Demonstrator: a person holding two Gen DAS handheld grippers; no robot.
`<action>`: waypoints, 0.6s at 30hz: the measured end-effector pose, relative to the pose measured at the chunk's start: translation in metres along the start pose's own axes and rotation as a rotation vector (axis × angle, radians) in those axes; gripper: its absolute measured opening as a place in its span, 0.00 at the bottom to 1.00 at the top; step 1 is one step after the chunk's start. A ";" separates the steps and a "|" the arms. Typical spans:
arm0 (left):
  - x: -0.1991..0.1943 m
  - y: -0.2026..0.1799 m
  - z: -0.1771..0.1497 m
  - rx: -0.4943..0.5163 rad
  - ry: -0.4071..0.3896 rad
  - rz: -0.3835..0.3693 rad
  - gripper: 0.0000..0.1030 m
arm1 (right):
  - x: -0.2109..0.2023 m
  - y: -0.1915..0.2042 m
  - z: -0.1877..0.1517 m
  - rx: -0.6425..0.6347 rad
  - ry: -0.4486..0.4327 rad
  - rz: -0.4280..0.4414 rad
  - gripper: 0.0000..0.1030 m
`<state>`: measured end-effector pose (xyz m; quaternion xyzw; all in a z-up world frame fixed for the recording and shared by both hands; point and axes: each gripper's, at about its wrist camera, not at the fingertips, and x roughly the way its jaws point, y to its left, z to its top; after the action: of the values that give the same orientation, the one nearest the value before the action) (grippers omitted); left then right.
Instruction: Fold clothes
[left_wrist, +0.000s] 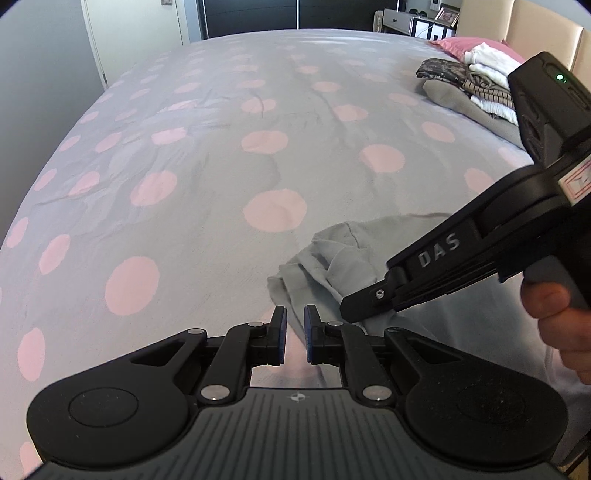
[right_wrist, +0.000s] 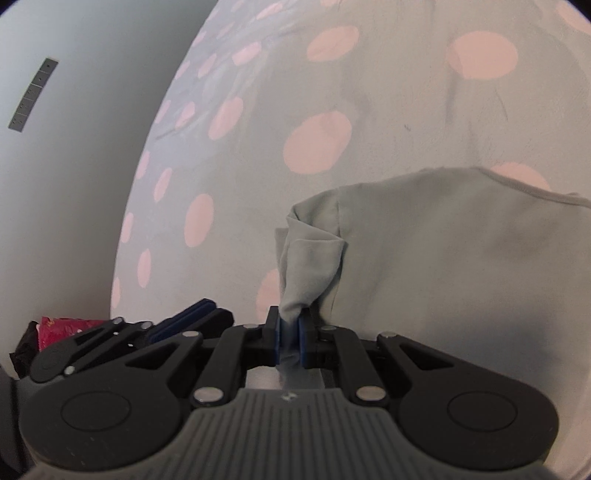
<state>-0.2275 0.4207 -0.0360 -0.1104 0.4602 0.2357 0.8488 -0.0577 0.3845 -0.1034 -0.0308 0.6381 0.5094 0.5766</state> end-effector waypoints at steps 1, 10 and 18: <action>0.001 0.000 0.000 0.002 0.005 0.002 0.08 | 0.003 -0.001 0.000 0.003 0.007 0.000 0.18; -0.015 -0.003 -0.006 0.004 -0.007 -0.010 0.10 | -0.042 0.000 0.006 -0.040 -0.054 0.058 0.42; -0.040 -0.018 -0.029 0.013 0.002 -0.110 0.26 | -0.091 -0.018 -0.028 -0.115 -0.087 -0.034 0.42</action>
<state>-0.2583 0.3818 -0.0194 -0.1303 0.4558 0.1856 0.8607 -0.0355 0.3065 -0.0501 -0.0525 0.5817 0.5360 0.6096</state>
